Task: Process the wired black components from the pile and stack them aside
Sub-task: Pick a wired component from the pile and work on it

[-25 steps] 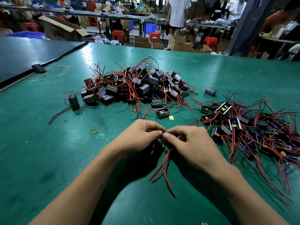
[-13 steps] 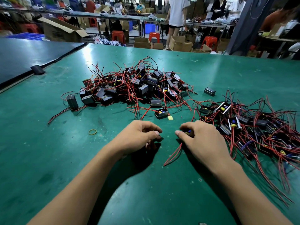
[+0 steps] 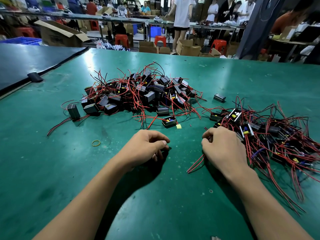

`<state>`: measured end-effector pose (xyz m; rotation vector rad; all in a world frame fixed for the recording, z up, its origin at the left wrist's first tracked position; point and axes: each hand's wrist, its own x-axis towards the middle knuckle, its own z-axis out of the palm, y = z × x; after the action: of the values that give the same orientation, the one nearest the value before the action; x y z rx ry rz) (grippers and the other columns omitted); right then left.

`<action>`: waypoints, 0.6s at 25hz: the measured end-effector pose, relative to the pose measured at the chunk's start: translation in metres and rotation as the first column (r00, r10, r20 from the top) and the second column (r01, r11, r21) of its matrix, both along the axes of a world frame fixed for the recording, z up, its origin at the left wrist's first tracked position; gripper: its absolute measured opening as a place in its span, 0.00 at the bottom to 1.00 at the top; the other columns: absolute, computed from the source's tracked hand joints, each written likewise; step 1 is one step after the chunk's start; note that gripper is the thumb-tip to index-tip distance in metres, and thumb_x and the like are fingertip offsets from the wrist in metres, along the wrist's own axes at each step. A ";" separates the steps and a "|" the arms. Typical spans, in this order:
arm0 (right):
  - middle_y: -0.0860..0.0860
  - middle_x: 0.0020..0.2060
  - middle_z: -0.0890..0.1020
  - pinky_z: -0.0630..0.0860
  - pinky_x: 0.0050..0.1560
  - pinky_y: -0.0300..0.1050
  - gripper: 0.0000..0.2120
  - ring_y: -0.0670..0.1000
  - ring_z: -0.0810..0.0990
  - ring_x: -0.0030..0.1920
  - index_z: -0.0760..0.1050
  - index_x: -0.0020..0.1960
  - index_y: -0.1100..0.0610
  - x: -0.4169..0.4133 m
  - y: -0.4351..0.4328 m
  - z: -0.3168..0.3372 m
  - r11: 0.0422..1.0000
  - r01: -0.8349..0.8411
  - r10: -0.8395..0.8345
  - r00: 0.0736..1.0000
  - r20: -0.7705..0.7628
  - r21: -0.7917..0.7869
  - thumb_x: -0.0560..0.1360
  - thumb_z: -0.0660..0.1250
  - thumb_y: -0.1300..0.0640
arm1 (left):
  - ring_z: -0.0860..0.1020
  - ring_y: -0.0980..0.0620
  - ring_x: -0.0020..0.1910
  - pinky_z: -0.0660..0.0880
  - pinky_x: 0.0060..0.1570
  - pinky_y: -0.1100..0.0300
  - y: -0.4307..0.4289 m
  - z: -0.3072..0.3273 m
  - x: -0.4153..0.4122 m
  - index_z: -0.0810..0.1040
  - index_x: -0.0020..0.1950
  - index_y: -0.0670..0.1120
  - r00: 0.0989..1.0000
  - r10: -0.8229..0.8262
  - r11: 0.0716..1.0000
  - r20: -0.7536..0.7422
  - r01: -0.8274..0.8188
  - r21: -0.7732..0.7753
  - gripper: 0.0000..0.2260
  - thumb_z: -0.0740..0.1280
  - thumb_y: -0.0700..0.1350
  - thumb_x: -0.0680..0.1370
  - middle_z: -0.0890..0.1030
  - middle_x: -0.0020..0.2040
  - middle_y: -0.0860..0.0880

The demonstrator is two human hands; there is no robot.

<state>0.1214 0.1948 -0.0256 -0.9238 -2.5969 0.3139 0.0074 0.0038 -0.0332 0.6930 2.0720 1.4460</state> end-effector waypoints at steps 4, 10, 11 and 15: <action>0.50 0.44 0.84 0.69 0.41 0.45 0.06 0.58 0.77 0.42 0.83 0.44 0.48 0.006 -0.001 0.011 0.993 0.081 -0.073 0.993 0.088 -0.081 0.70 0.67 0.54 | 0.79 0.49 0.33 0.75 0.34 0.57 -0.001 -0.003 -0.002 0.82 0.48 0.48 1.000 0.005 1.000 -0.018 -0.005 -0.002 0.07 0.65 0.40 0.79 0.86 0.41 0.49; 0.48 0.47 0.77 0.67 0.43 0.45 0.06 0.55 0.77 0.44 0.81 0.49 0.46 -0.014 -0.032 0.025 0.990 -0.134 0.133 0.991 0.023 0.041 0.75 0.68 0.46 | 0.79 0.50 0.28 0.73 0.28 0.65 0.002 -0.003 -0.006 0.82 0.48 0.45 0.997 0.081 0.996 -0.001 -0.081 0.038 0.07 0.65 0.37 0.79 0.85 0.36 0.48; 0.48 0.49 0.77 0.70 0.45 0.45 0.07 0.55 0.77 0.46 0.80 0.52 0.46 -0.027 -0.039 0.026 0.977 -0.212 0.212 0.977 0.002 0.032 0.75 0.68 0.48 | 0.78 0.50 0.27 0.73 0.28 0.65 0.003 -0.002 -0.006 0.82 0.48 0.42 0.995 0.102 0.993 0.007 -0.102 0.059 0.06 0.65 0.36 0.78 0.84 0.35 0.48; 0.52 0.66 0.72 0.77 0.58 0.55 0.24 0.59 0.76 0.61 0.72 0.70 0.53 -0.089 -0.039 0.031 0.904 -0.426 0.404 0.881 0.248 0.043 0.75 0.64 0.63 | 0.76 0.62 0.25 0.73 0.35 0.63 0.002 -0.003 -0.010 0.83 0.50 0.44 0.965 0.202 0.979 -0.165 -0.202 0.018 0.07 0.66 0.37 0.77 0.86 0.40 0.48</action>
<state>0.0327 0.1554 0.0054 -0.3756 -2.9894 0.1938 -0.0030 0.0058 -0.0359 0.6373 2.3280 1.5448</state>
